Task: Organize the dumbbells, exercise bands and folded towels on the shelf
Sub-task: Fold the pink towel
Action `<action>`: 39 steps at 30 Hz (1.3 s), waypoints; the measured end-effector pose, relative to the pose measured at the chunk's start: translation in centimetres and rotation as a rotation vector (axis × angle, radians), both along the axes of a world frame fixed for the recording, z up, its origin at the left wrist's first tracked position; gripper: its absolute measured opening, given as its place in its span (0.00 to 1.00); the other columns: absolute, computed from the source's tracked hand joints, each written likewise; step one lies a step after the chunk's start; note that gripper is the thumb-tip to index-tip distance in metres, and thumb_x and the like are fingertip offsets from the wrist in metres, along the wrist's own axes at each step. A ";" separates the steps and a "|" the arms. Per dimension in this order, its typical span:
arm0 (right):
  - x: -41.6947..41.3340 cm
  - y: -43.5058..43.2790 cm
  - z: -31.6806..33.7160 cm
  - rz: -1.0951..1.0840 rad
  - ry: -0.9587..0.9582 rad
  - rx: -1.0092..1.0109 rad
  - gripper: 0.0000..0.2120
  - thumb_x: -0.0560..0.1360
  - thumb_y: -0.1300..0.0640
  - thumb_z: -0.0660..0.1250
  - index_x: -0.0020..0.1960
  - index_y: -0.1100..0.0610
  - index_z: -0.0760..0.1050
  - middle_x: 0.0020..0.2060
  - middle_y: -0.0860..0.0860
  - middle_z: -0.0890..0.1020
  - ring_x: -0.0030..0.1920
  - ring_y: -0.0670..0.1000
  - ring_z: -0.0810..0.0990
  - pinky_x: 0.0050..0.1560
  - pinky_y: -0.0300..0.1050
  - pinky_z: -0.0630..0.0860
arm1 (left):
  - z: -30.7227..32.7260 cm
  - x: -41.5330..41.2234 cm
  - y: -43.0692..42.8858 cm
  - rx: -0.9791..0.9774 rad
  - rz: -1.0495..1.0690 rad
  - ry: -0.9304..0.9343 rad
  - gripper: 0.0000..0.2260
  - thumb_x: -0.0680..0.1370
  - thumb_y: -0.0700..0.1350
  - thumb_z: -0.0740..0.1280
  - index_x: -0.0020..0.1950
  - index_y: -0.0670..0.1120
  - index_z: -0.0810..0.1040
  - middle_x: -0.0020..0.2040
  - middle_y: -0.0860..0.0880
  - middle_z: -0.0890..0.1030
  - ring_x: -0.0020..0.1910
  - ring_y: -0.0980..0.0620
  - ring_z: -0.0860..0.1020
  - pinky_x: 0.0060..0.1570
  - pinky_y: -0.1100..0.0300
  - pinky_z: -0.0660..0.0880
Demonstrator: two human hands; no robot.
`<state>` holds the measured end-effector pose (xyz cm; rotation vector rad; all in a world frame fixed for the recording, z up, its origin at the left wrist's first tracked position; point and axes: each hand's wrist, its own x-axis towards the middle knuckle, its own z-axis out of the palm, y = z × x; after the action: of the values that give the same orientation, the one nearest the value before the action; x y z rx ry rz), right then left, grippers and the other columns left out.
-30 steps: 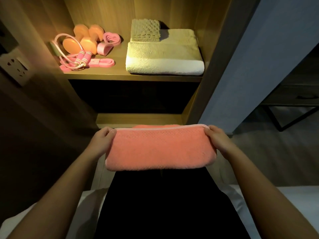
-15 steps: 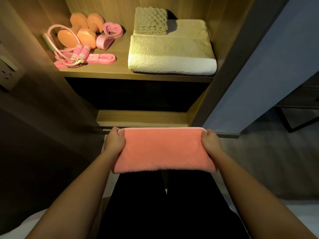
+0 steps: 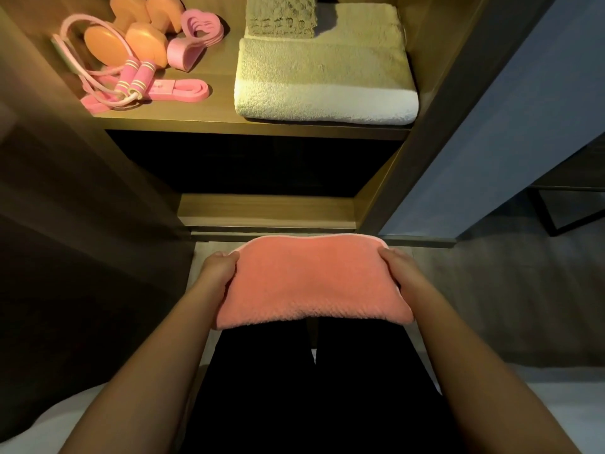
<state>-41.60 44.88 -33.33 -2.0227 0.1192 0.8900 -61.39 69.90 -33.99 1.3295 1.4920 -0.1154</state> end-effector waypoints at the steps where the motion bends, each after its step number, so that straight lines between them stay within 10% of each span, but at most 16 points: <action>1: 0.0 0.0 -0.1 0.027 -0.036 -0.020 0.12 0.81 0.51 0.58 0.55 0.57 0.75 0.50 0.56 0.80 0.42 0.50 0.76 0.40 0.44 0.70 | -0.1 0.0 -0.1 0.043 -0.020 0.026 0.18 0.83 0.49 0.58 0.69 0.40 0.71 0.58 0.39 0.77 0.46 0.45 0.74 0.44 0.55 0.70; 6: -0.3 -0.3 0.7 0.145 -0.106 -0.166 0.17 0.82 0.52 0.56 0.66 0.58 0.73 0.60 0.57 0.78 0.52 0.54 0.75 0.50 0.47 0.72 | 1.5 -0.8 -0.7 0.102 -0.116 0.112 0.20 0.83 0.51 0.56 0.74 0.48 0.65 0.63 0.43 0.74 0.57 0.42 0.76 0.56 0.47 0.76; 11: -0.6 -3.7 3.2 0.326 0.009 -0.291 0.11 0.82 0.51 0.59 0.58 0.56 0.75 0.53 0.57 0.79 0.52 0.57 0.78 0.52 0.51 0.75 | 4.5 -5.1 -2.1 0.014 -0.330 0.054 0.09 0.83 0.51 0.58 0.54 0.48 0.74 0.52 0.42 0.79 0.48 0.44 0.79 0.45 0.51 0.76; 16: -2.6 -3.9 2.4 0.210 -0.112 -0.129 0.13 0.82 0.50 0.58 0.46 0.56 0.74 0.46 0.56 0.79 0.43 0.51 0.76 0.39 0.45 0.71 | 4.1 -6.1 -3.0 0.084 -0.141 -0.126 0.11 0.83 0.50 0.59 0.50 0.45 0.75 0.50 0.42 0.78 0.43 0.47 0.77 0.38 0.55 0.71; 25: -3.3 -4.5 2.3 0.104 -0.033 -0.021 0.15 0.80 0.46 0.61 0.52 0.58 0.77 0.48 0.55 0.80 0.47 0.54 0.77 0.45 0.48 0.72 | 4.2 -5.7 -2.8 -0.171 0.048 -0.201 0.09 0.81 0.49 0.63 0.54 0.45 0.77 0.50 0.43 0.79 0.45 0.46 0.78 0.39 0.53 0.72; 35: -1.5 -3.9 6.9 -0.140 -0.322 0.359 0.03 0.78 0.58 0.66 0.46 0.55 0.77 0.41 0.49 0.80 0.43 0.49 0.78 0.46 0.48 0.75 | 9.3 -5.4 -1.5 0.438 0.065 -0.547 0.04 0.76 0.41 0.70 0.50 0.44 0.78 0.47 0.51 0.80 0.48 0.52 0.78 0.43 0.60 0.76; 39: -0.3 -3.6 10.4 -0.159 -0.311 0.583 0.10 0.78 0.65 0.63 0.56 0.53 0.75 0.44 0.46 0.83 0.44 0.45 0.81 0.44 0.42 0.78 | 13.0 -5.6 -0.4 0.427 -0.020 -0.773 0.19 0.76 0.33 0.67 0.60 0.53 0.73 0.52 0.54 0.79 0.50 0.59 0.81 0.45 0.67 0.79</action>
<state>-41.92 41.26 -22.92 -1.5505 -0.1387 0.4320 -66.96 69.53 -21.00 1.4826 0.8554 0.6703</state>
